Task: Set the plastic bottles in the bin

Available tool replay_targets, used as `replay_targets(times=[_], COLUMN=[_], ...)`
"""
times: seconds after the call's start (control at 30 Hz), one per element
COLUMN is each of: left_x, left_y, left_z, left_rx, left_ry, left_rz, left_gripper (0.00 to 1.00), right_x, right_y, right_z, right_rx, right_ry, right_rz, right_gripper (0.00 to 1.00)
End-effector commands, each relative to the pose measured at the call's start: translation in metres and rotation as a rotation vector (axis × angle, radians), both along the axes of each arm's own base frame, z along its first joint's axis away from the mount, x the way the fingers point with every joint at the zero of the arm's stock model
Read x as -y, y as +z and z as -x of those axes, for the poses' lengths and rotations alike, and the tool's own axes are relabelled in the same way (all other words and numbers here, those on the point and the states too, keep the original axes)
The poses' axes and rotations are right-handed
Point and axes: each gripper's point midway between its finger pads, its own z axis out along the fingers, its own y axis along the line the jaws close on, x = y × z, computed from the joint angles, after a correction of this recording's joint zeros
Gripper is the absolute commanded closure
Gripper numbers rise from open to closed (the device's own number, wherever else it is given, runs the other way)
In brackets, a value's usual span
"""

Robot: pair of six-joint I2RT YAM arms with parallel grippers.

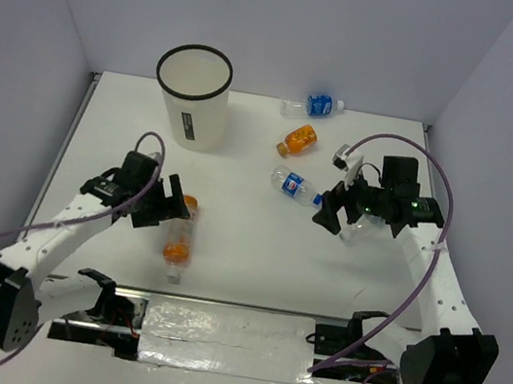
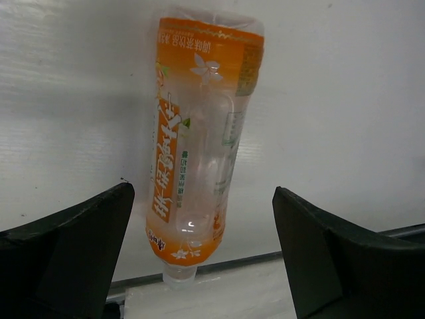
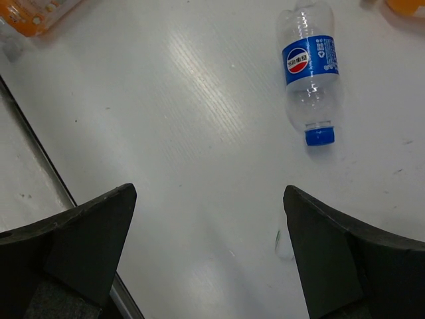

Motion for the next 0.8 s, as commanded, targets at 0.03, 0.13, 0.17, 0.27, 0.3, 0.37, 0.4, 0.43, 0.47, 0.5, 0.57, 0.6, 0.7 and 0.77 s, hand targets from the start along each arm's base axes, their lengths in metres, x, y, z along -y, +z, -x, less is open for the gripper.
replay_targets(times=[0.03, 0.13, 0.17, 0.27, 0.3, 0.37, 0.4, 0.43, 0.47, 0.5, 0.57, 0.6, 0.7, 0.77], left_x=[0.004, 0.007, 0.012, 0.018, 0.019, 0.023, 0.024, 0.027, 0.031, 0.034, 0.042, 0.047, 0.065, 0.078], left_y=[-0.022, -0.037, -0.038, -0.05, -0.053, -0.057, -0.056, -0.053, -0.047, -0.043, -0.022, -0.013, 0.035, 0.089], left_z=[-0.017, -0.027, -0.031, -0.039, -0.041, -0.044, -0.046, -0.047, -0.05, -0.052, -0.058, -0.062, -0.073, -0.086], left_rx=[-0.054, -0.084, -0.077, -0.095, -0.099, -0.102, -0.096, -0.085, -0.064, -0.047, 0.011, 0.04, 0.167, 0.319], left_ry=[0.004, -0.006, -0.021, -0.048, -0.055, -0.068, -0.074, -0.079, -0.09, -0.093, -0.106, -0.113, -0.142, -0.159], left_rz=[-0.142, -0.206, -0.216, -0.265, -0.278, -0.303, -0.305, -0.301, -0.285, -0.271, -0.225, -0.202, -0.096, -0.014], left_gripper=[0.01, 0.02, 0.02, 0.05, 0.05, 0.1, 0.13, 0.2, 0.24, 0.32, 0.58, 0.65, 0.85, 0.88], right_x=[-0.006, -0.006, -0.006, -0.006, -0.007, -0.006, -0.006, -0.006, -0.006, -0.006, -0.005, -0.005, -0.007, -0.008], right_y=[-0.004, -0.006, -0.006, -0.008, -0.008, -0.009, -0.01, -0.009, -0.008, -0.009, -0.009, -0.009, -0.006, -0.001], right_z=[0.0, 0.001, 0.0, 0.003, 0.003, 0.004, 0.005, 0.005, 0.005, 0.006, 0.007, 0.007, 0.008, 0.007], right_rx=[-0.015, -0.014, -0.014, -0.016, -0.015, -0.012, -0.013, -0.008, -0.001, 0.001, 0.013, 0.017, 0.039, 0.057], right_ry=[0.032, 0.03, 0.027, 0.028, 0.03, 0.03, 0.03, 0.029, 0.034, 0.035, 0.044, 0.046, 0.062, 0.064], right_rz=[-0.02, -0.022, -0.024, -0.026, -0.027, -0.026, -0.025, -0.024, -0.022, -0.022, -0.019, -0.019, -0.023, -0.029], right_gripper=[0.0, 0.0, 0.0, 0.0, 0.0, 0.0, 0.0, 0.0, 0.0, 0.0, 0.0, 0.0, 0.0, 0.0])
